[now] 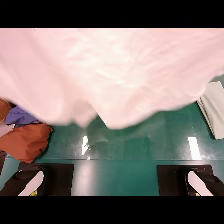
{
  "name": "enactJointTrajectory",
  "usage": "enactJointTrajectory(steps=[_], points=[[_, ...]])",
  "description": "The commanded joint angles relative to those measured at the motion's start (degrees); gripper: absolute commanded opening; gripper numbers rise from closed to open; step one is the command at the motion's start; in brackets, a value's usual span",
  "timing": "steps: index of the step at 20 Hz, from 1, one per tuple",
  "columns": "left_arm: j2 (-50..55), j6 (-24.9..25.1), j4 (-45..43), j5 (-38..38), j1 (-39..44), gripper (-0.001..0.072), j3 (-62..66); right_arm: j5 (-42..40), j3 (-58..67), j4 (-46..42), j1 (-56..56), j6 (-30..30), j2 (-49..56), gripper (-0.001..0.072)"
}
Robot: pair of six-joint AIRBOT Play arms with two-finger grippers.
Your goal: Fold the shirts.
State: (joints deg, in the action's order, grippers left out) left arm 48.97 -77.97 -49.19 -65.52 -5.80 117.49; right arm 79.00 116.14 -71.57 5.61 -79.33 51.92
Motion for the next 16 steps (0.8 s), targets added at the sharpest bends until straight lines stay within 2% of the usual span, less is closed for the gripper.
enactJointTrajectory(steps=[1,5,8,11,16], points=[[0.9,-0.2,-1.6,-4.1,-0.1,0.0026,-5.0,5.5,3.1,0.0,0.9,0.1,3.8,0.0012],[5.4,0.0,-5.9,-7.6,0.0,0.0026,-17.9,7.8,-4.0,-0.6,-6.3,0.1,14.0,0.0012],[12.0,0.0,-8.5,-6.6,0.0,0.0026,-28.3,7.0,-10.9,-0.6,-10.5,0.1,24.8,0.0012],[22.3,0.5,-9.1,0.5,0.1,0.0026,-36.5,0.7,-14.9,-0.6,-12.6,0.1,36.0,0.0013],[39.6,0.4,-7.4,12.5,0.1,0.0027,-37.3,-8.3,-15.1,1.7,-13.0,0.1,47.8,0.0013]])
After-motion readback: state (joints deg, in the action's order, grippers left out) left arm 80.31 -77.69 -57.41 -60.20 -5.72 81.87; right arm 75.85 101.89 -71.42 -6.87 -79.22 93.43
